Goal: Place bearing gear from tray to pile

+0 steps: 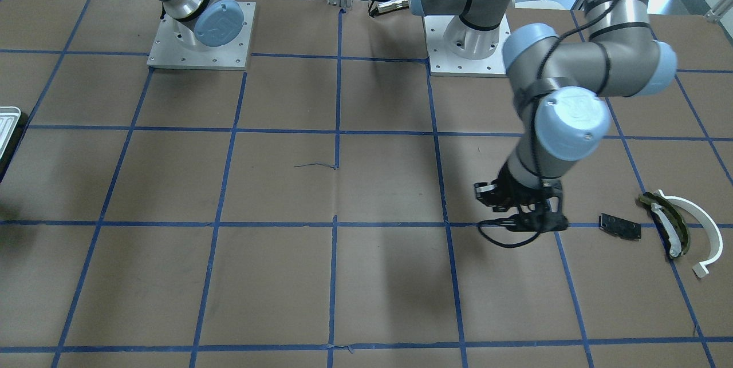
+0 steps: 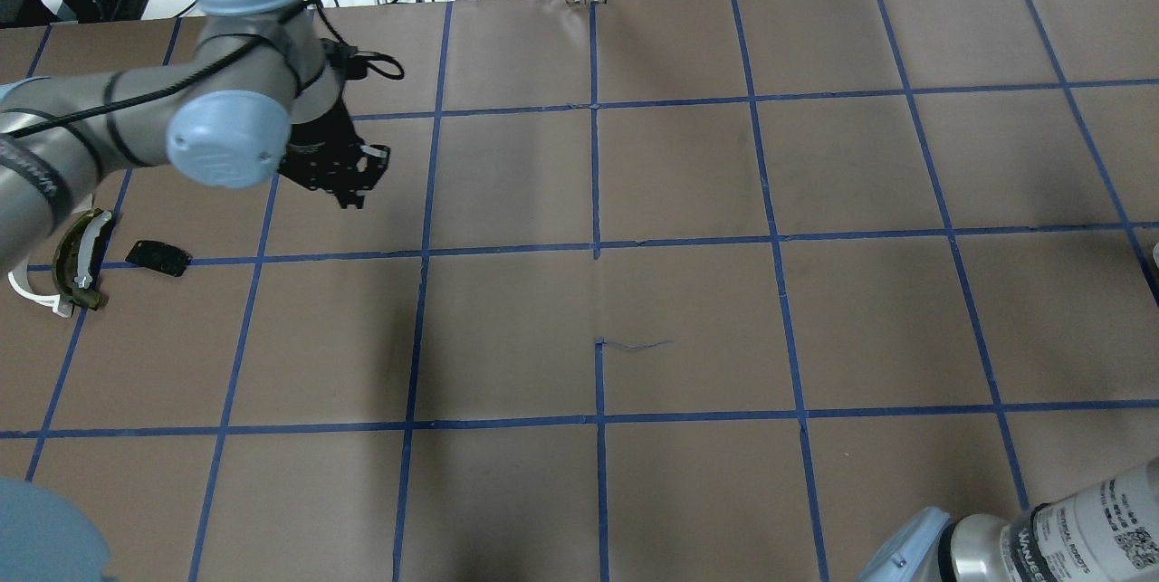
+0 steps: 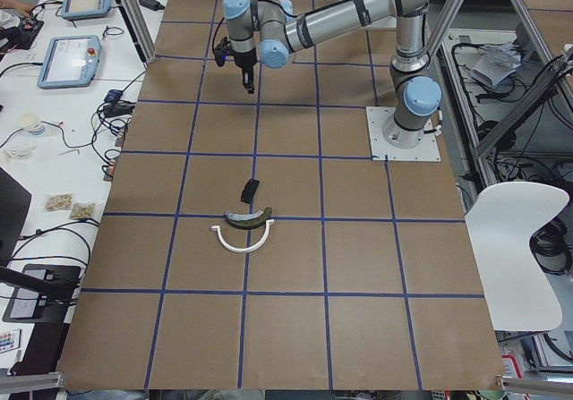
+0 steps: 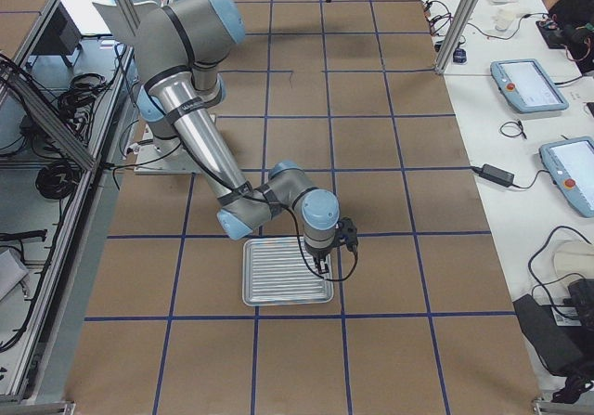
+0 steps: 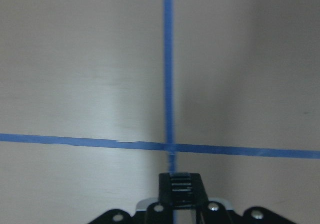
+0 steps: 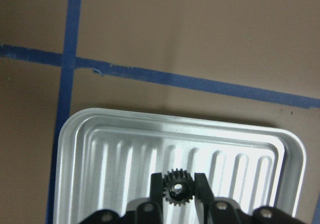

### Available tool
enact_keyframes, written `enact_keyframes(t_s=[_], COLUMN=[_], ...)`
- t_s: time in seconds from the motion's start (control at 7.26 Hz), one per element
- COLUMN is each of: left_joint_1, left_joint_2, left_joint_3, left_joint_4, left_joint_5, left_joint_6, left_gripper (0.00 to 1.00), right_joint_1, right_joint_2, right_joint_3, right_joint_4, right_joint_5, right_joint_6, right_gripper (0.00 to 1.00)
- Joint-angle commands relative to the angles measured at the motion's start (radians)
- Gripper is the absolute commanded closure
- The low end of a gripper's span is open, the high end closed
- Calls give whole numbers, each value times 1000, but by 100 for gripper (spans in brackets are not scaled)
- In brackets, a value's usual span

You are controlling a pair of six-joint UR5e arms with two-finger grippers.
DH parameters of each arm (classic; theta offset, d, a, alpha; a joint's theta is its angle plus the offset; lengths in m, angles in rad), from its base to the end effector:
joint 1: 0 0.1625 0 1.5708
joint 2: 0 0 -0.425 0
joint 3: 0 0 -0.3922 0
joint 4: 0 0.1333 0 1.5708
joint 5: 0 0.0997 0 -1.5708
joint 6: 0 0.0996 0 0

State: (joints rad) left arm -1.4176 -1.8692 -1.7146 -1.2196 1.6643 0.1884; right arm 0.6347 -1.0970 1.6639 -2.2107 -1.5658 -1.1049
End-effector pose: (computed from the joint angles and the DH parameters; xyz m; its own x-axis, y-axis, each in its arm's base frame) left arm -0.0356 -0.5819 0.2931 -0.9963 0.0433 -0.0743 0.0352 0.9937 0.1067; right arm -0.4291 -0.4822 0.2380 -0.9840 -0.1667 0.0629 -0.1692 0.9849 -0.0372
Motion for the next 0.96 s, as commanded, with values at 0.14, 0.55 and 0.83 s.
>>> enact_keyframes(t_s=[0.14, 0.55, 0.83], left_joint_1=[419, 496, 497], left_joint_2=[-31, -53, -71], left_joint_3=[-48, -172, -209], left_joint_4=[15, 132, 210], left_joint_5=[-9, -56, -70], left_joint_6=[492, 505, 505], left_gripper=[100, 97, 49], right_joint_1=[146, 478, 738], right_joint_2=[-218, -381, -406], right_joint_3=[8, 8, -2], right_joint_4=[269, 481, 486], right_joint_5=[-3, -7, -5], right_joint_6=[156, 594, 927], right_gripper=[100, 100, 100])
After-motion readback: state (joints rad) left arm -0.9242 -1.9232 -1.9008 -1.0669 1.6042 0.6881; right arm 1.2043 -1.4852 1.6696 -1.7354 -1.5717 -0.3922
